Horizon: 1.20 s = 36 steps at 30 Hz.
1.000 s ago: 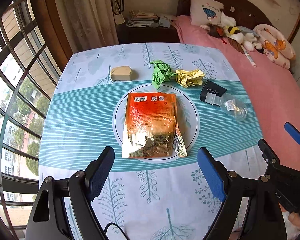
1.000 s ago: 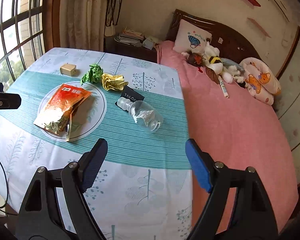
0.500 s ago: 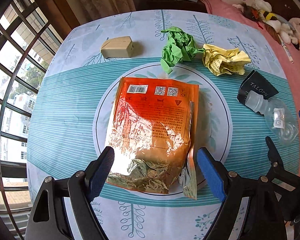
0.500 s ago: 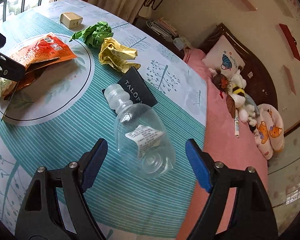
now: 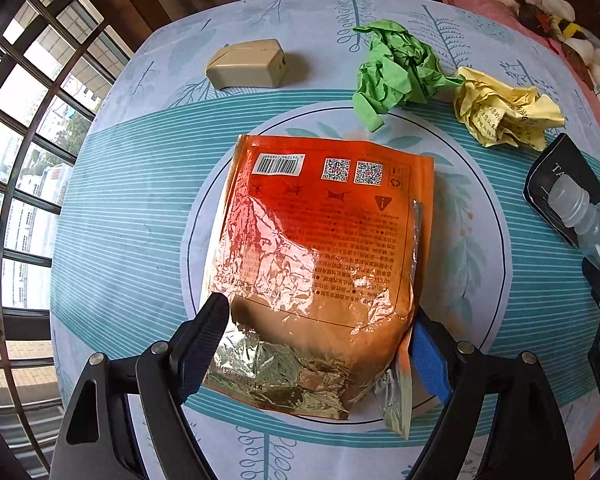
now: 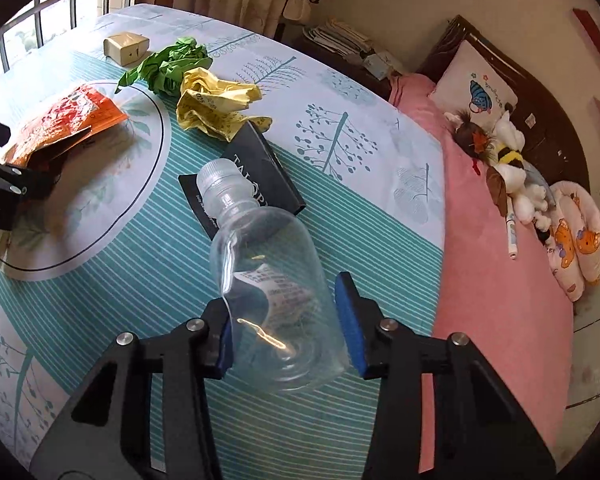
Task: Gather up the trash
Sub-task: 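Grasp the orange foil bag with the left tool while the right tool grasps the clear plastic bottle, then lift the orange foil bag and plastic bottle off the table toward the bin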
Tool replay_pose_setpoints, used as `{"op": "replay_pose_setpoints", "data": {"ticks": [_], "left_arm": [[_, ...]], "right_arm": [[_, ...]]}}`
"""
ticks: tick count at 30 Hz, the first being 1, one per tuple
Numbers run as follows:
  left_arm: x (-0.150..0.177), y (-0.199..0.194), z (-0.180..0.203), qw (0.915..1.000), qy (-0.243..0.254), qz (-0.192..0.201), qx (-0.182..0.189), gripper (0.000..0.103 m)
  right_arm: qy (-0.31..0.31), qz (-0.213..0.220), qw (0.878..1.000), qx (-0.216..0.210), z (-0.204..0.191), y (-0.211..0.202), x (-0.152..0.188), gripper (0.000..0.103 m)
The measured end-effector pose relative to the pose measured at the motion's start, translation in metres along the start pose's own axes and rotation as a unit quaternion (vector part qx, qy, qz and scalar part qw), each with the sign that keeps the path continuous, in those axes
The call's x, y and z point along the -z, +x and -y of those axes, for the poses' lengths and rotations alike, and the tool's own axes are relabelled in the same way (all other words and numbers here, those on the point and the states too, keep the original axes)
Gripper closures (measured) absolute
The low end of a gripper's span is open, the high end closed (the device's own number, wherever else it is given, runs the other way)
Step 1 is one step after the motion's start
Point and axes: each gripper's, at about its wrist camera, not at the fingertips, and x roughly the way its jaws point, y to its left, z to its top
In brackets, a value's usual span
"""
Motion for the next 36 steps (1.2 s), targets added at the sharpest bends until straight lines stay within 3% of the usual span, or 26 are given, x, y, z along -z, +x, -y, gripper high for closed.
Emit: {"op": "replay_pose_setpoints", "data": {"ticks": [5,8,11,14,21,25,36], "left_arm": [[-0.007,0.002,-0.010,0.9997,-0.017,-0.007,0.015,0.019],[-0.012,0.004,-0.016,0.9986,-0.029,-0.013,0.041,0.030],[-0.015,0.001,-0.020,0.9986,-0.031,-0.011,0.040,0.041],[-0.014,-0.001,-0.027,0.9982,-0.040,-0.009,0.044,0.060],[-0.012,-0.010,-0.041,0.9978,-0.046,-0.004,0.047,0.091],[-0.001,-0.028,-0.044,0.9976,-0.038,0.013,0.056,0.093],[0.057,-0.110,-0.059,0.9941,0.007,0.076,0.078,0.093]], "right_arm": [[0.064,-0.019,0.996,-0.054,0.036,0.001,0.002,0.064],[0.100,-0.025,0.991,-0.081,0.052,-0.002,0.005,0.064],[0.128,-0.027,0.986,-0.104,0.064,-0.007,0.008,0.064],[0.150,-0.027,0.981,-0.121,0.075,-0.011,0.011,0.064],[0.182,-0.024,0.972,-0.148,0.077,-0.033,0.026,0.065],[0.196,-0.021,0.968,-0.154,0.054,-0.065,0.048,0.068],[0.221,-0.013,0.960,-0.173,0.020,-0.117,0.060,0.068]]}}
